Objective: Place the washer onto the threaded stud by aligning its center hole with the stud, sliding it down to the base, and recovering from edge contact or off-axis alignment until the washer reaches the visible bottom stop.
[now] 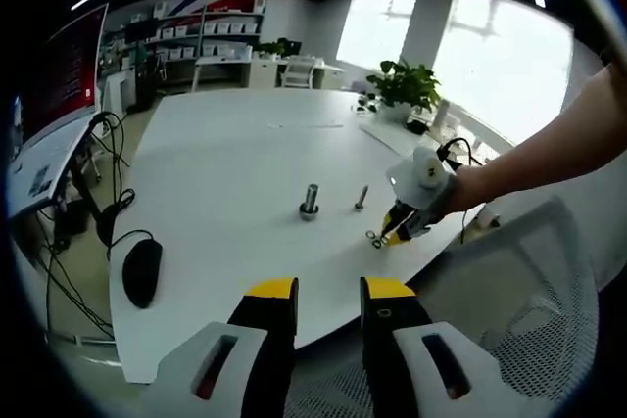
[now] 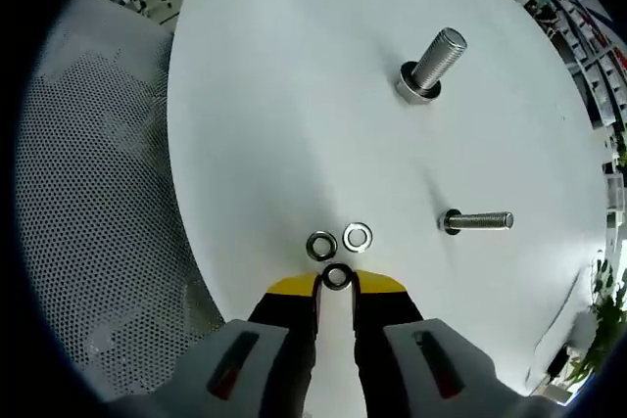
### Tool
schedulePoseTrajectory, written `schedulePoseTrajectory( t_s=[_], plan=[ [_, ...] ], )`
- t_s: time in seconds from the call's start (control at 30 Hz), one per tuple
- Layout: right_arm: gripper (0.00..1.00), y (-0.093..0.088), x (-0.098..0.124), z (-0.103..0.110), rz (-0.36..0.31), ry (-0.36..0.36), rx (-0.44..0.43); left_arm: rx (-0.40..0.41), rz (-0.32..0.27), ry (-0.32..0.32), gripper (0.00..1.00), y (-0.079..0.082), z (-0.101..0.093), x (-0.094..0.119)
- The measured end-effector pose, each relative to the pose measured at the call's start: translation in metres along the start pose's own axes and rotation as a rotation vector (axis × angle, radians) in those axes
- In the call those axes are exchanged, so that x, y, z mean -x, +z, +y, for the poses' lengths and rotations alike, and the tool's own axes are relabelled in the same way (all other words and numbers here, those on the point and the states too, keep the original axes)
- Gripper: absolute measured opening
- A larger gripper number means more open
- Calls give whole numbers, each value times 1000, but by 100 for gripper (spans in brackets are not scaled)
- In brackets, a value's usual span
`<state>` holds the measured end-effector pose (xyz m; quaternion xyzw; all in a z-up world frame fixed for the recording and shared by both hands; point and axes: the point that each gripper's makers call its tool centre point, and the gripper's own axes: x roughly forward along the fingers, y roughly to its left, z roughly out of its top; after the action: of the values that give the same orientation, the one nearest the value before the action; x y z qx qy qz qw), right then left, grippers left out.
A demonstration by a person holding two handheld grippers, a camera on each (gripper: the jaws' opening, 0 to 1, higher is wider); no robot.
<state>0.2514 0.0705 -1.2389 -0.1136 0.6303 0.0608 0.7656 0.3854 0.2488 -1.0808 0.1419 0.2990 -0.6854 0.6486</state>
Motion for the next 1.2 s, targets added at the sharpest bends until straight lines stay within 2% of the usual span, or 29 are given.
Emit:
schedulePoseTrajectory(
  t_s=[0.1,0.2,0.3,0.43,0.83,1.0,1.2],
  plan=[
    [14,-1,-1,-3,-32,9,-51,0,0,3,23,0,1,0],
    [14,-4,0,-3,-30,15,-89,0,4,4,23,-1,1,0],
    [14,-9,2,-8,-13,7,-84,-3,7,0,23,-1,0,0],
    [14,-2,7,-22,-51,-17,-113,-2,6,-1,23,0,-1,0],
    [14,21,39,-68,-136,-91,-120,-2,9,-3,23,-1,-1,1],
    [14,34,57,-79,-158,-116,-103,-4,6,-4,23,0,-1,1],
    [14,38,53,-85,-145,-134,-58,-4,5,-3,23,0,-2,1]
  ],
)
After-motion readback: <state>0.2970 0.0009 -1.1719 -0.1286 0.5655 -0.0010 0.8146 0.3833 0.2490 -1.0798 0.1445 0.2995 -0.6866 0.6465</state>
